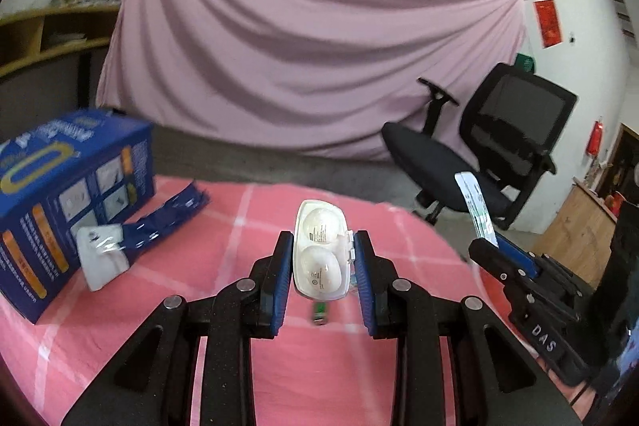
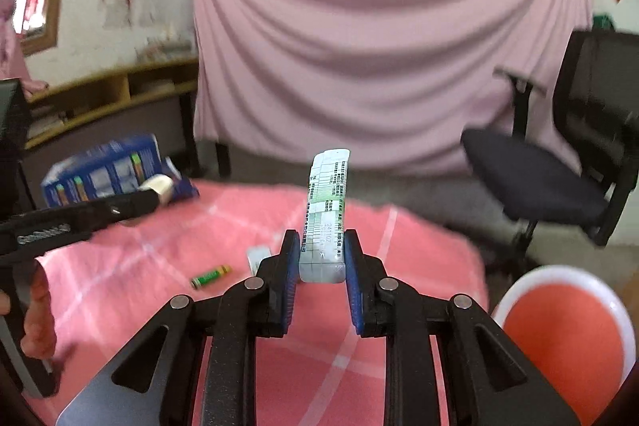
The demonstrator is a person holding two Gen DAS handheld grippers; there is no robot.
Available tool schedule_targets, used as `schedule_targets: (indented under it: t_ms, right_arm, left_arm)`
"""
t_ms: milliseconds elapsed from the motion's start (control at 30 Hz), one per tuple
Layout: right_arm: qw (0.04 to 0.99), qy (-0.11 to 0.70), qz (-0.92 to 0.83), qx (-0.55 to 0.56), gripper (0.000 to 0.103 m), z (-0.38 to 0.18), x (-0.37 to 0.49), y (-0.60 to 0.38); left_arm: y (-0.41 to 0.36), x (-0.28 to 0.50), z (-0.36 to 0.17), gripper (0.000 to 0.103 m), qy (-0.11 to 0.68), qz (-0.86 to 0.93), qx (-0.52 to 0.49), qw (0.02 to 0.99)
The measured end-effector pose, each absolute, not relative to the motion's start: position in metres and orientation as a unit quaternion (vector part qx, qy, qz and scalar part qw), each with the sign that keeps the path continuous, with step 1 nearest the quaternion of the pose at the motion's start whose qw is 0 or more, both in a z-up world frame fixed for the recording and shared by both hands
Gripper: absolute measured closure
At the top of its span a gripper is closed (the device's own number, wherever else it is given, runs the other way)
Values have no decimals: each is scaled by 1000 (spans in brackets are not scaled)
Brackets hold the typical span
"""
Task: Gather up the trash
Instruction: 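Carry blister and white tube over the orange bin and open both tools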
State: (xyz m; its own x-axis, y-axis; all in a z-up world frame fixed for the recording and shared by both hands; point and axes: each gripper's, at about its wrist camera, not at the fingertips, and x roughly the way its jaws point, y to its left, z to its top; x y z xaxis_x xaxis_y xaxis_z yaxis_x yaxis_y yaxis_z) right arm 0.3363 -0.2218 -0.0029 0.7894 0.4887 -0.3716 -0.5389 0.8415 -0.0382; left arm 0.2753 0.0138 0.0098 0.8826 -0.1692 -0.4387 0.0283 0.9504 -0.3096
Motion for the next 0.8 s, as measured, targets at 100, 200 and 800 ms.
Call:
schedule_targets:
  t_ms: [100,200,800]
  right_arm:
    - [952,144,263,-58,83,5,324,-231]
    - [960,109,256,-32,83,11,315,-251]
    - [992,25,115,38,83,30,283,-368]
  left_arm:
    - [-4,269,24,77,215,-71,-141,964]
    - [-20,264,39,77,192,-87,-132,969]
    - [-155,278,77,77,141,-200,-38,969]
